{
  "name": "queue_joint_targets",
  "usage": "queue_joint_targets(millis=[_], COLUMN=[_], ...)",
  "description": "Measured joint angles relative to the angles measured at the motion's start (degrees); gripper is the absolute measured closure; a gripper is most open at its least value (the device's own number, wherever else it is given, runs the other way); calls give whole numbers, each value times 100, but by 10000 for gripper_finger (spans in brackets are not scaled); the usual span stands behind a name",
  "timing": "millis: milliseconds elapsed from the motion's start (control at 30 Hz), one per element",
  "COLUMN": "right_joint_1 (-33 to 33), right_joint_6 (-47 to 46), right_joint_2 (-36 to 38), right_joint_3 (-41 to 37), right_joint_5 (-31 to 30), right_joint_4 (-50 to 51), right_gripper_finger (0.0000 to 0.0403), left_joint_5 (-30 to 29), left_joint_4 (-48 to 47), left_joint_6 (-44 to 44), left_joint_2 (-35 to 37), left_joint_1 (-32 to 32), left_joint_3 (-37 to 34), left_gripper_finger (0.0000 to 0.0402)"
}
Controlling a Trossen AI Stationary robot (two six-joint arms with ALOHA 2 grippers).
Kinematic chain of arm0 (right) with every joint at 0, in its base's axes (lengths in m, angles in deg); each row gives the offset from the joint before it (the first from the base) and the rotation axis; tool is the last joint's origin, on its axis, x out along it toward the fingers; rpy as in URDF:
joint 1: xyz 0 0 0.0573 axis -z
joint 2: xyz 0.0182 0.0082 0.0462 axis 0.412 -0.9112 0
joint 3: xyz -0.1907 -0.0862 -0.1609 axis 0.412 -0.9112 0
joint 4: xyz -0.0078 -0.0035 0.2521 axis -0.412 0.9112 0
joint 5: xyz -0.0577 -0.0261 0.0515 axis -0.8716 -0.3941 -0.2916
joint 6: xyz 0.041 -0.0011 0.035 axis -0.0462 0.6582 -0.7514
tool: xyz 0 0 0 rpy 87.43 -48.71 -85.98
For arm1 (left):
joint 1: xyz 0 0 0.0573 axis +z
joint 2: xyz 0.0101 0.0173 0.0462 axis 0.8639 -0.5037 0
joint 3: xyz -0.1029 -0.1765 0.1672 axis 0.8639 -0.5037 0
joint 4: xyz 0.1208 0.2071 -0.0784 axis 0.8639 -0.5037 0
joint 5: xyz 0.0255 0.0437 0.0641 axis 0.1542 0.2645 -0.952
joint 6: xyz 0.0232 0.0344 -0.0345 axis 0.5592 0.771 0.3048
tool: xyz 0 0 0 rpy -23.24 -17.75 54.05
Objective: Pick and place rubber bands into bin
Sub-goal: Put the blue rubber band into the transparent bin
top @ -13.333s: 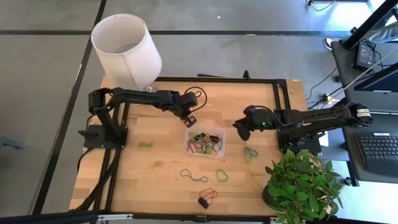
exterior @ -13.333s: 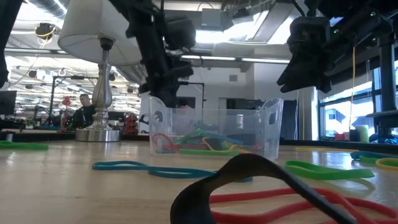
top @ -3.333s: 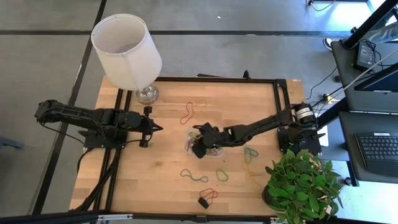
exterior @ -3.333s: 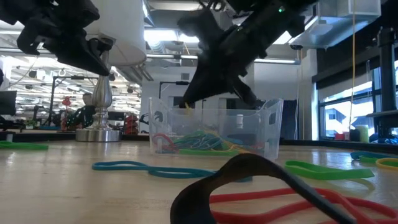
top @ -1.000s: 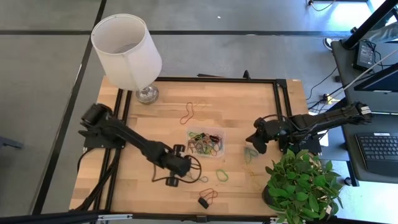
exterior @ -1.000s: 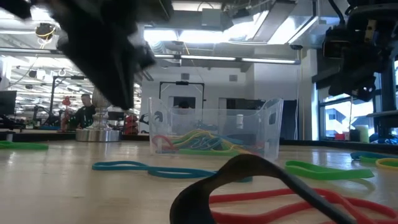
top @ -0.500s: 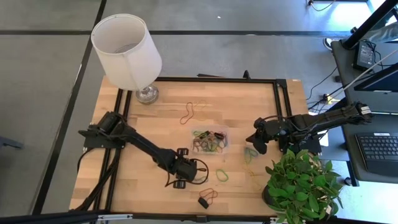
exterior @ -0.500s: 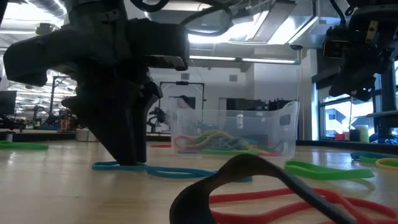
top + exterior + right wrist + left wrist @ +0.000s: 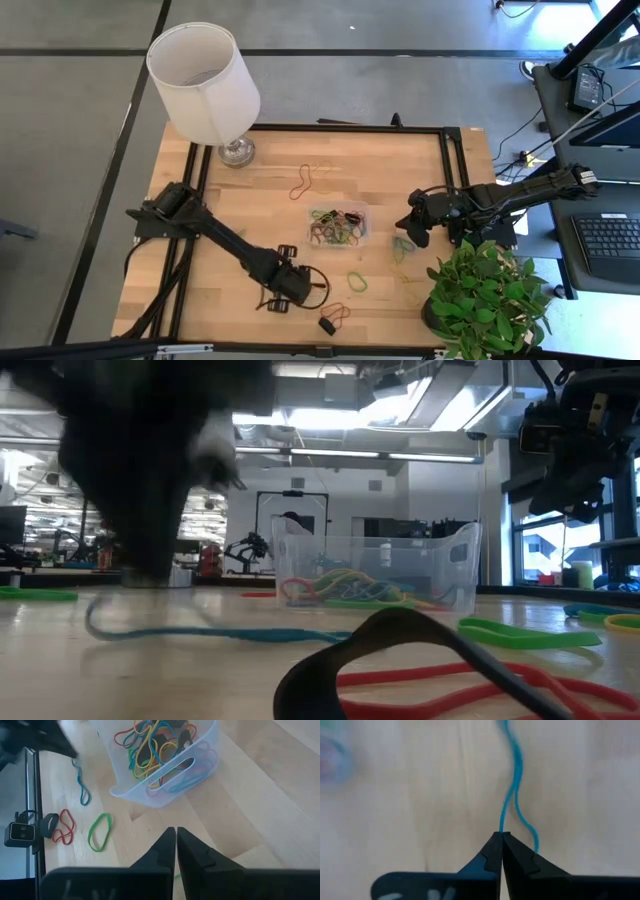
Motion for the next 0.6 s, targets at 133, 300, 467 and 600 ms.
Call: queue_joint_targets(millis=[133,300,467,600], right_joint_1=[0,0,0,0], right_joint_6=[6,16,37,38], right_joint_2=[0,-20,-61,-85], right_joint_3=[0,0,0,0], right_joint_5=[0,-2,-37,-42], right_joint_4=[-14,-60,-46,-53], right_gripper_finger=[382,382,382,381], left_joint_5=[-377,-1022,-1739,-1945], left_joint_4=[-990,-1594,-1618,-1464], left_joint_6=[-3,101,775,1377], left_joint_2=[476,1138,1505,1626], left_joint_1=[87,201,476,884], left_joint_3=[604,1242,1646,1908], left_gripper_finger=[399,399,399,400])
